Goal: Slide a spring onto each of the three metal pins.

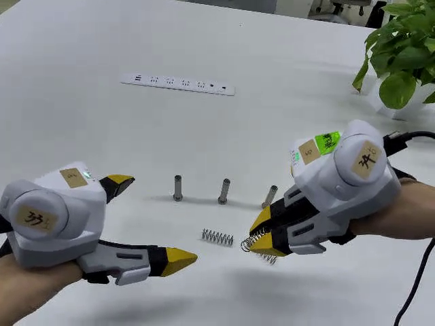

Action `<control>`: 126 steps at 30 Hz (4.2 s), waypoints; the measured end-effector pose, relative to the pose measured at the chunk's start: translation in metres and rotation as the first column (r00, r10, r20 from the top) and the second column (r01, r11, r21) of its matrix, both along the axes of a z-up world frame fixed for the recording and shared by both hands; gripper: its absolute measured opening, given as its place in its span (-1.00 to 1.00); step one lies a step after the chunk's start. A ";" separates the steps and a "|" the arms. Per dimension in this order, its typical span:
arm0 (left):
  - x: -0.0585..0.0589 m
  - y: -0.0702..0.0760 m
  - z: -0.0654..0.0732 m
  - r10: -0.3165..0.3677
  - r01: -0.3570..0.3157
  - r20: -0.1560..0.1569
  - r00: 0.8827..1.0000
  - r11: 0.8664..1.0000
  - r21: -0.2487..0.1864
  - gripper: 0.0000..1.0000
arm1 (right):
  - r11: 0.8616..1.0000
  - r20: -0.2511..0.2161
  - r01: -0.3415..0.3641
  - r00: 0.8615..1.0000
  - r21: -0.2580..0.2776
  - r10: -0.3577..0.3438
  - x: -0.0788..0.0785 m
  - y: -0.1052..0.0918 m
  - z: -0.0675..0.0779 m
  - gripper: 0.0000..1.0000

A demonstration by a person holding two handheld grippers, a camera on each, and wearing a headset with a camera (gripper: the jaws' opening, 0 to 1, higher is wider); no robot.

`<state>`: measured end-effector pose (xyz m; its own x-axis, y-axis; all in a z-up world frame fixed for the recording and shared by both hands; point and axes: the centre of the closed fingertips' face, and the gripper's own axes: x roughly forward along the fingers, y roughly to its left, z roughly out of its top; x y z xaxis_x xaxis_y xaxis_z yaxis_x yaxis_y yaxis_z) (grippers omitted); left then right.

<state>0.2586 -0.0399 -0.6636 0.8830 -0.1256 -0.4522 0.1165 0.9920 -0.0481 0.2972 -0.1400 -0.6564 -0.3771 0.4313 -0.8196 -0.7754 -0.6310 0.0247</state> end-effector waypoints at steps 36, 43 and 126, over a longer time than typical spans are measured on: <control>-0.007 0.014 -0.011 0.075 -0.075 -0.005 0.997 0.996 -0.038 0.73 | 0.976 0.156 -0.215 0.964 -0.024 0.216 0.015 0.115 0.017 -0.76; -0.005 0.013 -0.008 0.080 -0.079 0.009 0.997 0.995 -0.059 0.68 | 0.968 0.192 -0.243 0.949 -0.057 0.250 0.018 0.130 0.014 -0.76; -0.012 0.029 -0.017 0.132 -0.129 0.011 0.991 0.985 -0.112 0.86 | 0.838 0.294 -0.442 0.794 -0.320 0.531 0.010 0.160 -0.059 -0.75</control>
